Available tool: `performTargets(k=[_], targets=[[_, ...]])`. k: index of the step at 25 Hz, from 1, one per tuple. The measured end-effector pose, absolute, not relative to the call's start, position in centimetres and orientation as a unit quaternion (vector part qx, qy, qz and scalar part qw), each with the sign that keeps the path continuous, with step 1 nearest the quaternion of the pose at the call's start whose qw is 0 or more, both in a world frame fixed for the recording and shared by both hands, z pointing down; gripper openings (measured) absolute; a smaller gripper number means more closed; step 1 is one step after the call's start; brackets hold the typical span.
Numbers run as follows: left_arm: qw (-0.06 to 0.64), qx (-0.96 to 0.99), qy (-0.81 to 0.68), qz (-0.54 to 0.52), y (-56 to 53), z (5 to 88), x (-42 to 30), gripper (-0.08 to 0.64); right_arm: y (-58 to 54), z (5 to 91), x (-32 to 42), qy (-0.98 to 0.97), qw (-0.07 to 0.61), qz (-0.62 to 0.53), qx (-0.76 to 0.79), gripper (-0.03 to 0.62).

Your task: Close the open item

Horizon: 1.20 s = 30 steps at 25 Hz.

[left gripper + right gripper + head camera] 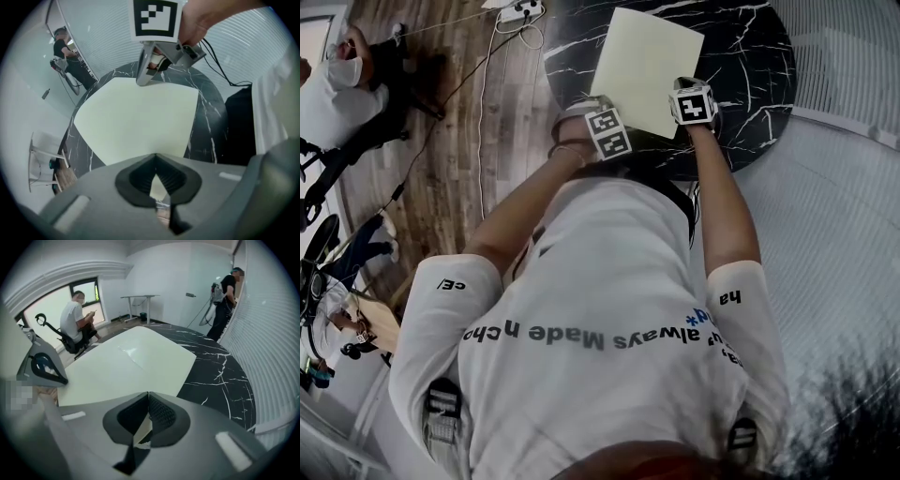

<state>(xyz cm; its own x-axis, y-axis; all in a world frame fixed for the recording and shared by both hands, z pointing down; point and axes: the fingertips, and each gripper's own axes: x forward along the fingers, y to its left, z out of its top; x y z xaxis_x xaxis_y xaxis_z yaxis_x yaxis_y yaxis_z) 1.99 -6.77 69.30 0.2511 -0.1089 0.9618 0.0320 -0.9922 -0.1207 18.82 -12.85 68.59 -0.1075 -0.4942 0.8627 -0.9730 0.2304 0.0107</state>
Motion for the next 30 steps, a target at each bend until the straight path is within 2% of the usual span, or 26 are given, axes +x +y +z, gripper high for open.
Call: performTargets(k=[7, 15, 22, 30], targets=[[0.038, -0.801, 0.04, -0.596, -6.4, 68.9, 1.8, 0.005, -7.5, 67.7, 18.3, -0.652, 0.323, 0.312, 0.611, -0.008], [-0.047, -0.838, 0.083, -0.537, -7.2, 66.8, 1.7, 0.003, -4.4, 63.2, 15.5, -0.714, 0.267, 0.285, 0.581, 0.0], [-0.1, -0.902, 0.122, -0.403, -8.4, 59.7, 4.2, 0.003, -4.5, 55.8, 14.1, -0.737, 0.189, 0.245, 0.601, 0.0], [-0.116, -0.956, 0.14, -0.229, -9.4, 47.4, 6.6, 0.003, -4.3, 45.9, 13.9, -0.747, 0.129, 0.183, 0.626, 0.0]])
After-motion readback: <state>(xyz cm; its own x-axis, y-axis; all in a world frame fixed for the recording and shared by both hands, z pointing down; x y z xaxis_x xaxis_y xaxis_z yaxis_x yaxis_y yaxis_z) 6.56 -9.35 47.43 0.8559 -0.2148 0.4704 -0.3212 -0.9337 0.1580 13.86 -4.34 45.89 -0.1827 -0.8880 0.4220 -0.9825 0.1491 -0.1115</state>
